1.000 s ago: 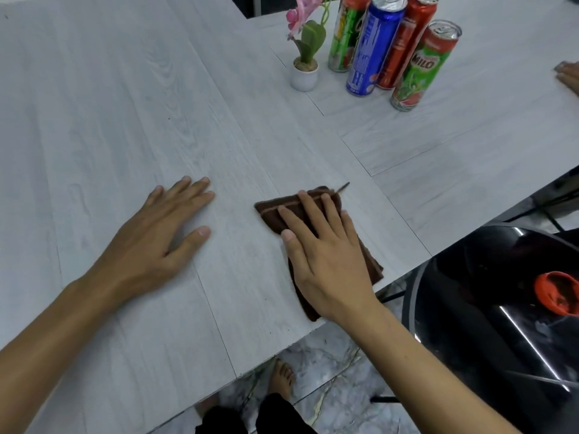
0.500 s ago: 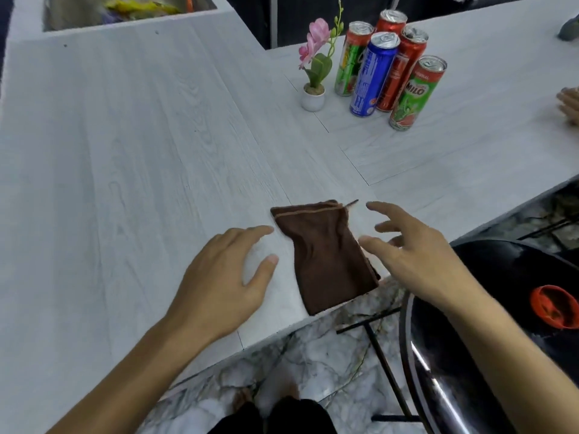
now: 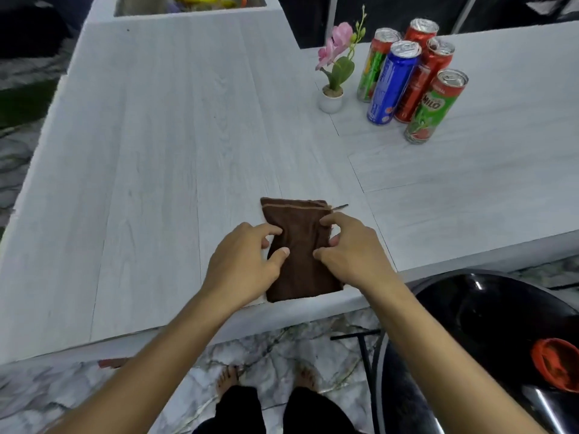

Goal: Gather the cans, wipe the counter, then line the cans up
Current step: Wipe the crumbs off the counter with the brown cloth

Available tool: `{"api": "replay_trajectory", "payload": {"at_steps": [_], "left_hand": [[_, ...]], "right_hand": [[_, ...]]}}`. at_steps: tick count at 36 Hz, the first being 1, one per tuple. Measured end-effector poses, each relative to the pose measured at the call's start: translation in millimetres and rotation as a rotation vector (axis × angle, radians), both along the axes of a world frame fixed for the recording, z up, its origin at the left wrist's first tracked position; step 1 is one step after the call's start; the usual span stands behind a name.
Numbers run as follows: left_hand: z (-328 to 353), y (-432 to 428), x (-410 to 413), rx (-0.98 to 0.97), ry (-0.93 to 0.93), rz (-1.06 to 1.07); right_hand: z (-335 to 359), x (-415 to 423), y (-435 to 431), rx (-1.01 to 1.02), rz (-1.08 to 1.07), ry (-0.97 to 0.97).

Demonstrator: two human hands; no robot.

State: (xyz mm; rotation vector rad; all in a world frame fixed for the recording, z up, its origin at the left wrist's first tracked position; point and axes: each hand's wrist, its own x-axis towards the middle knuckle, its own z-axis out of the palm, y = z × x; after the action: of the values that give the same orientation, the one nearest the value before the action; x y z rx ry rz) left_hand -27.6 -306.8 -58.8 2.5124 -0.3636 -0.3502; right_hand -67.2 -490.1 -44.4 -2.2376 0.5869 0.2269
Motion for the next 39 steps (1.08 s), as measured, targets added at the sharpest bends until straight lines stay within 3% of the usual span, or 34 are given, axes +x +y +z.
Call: {"api": "replay_trajectory", "payload": {"at_steps": [7, 15, 22, 34, 39], "left_hand": [[-3.1, -19.7, -7.6, -0.005, -0.047, 0.14], [-1.7, -28.7, -7.7, 0.004, -0.078, 0.196], [2.9, -27.2, -5.4, -0.076, -0.028, 0.224], [6.2, -4.4, 2.8, -0.387, 0.331, 0.286], [5.6, 2.8, -1.7, -0.404, 0.327, 0.289]], "right_hand": [[-6.9, 8.6, -5.1, 0.047, -0.027, -0.051], [-5.0, 6.9, -0.7, -0.114, 0.081, -0.036], [-3.8, 4.9, 5.3, -0.102, 0.056, -0.064], [4.7, 8.4, -19.9, 0.31, -0.053, 0.022], [10.7, 2.9, -23.0, 0.334, -0.058, 0.006]]}}
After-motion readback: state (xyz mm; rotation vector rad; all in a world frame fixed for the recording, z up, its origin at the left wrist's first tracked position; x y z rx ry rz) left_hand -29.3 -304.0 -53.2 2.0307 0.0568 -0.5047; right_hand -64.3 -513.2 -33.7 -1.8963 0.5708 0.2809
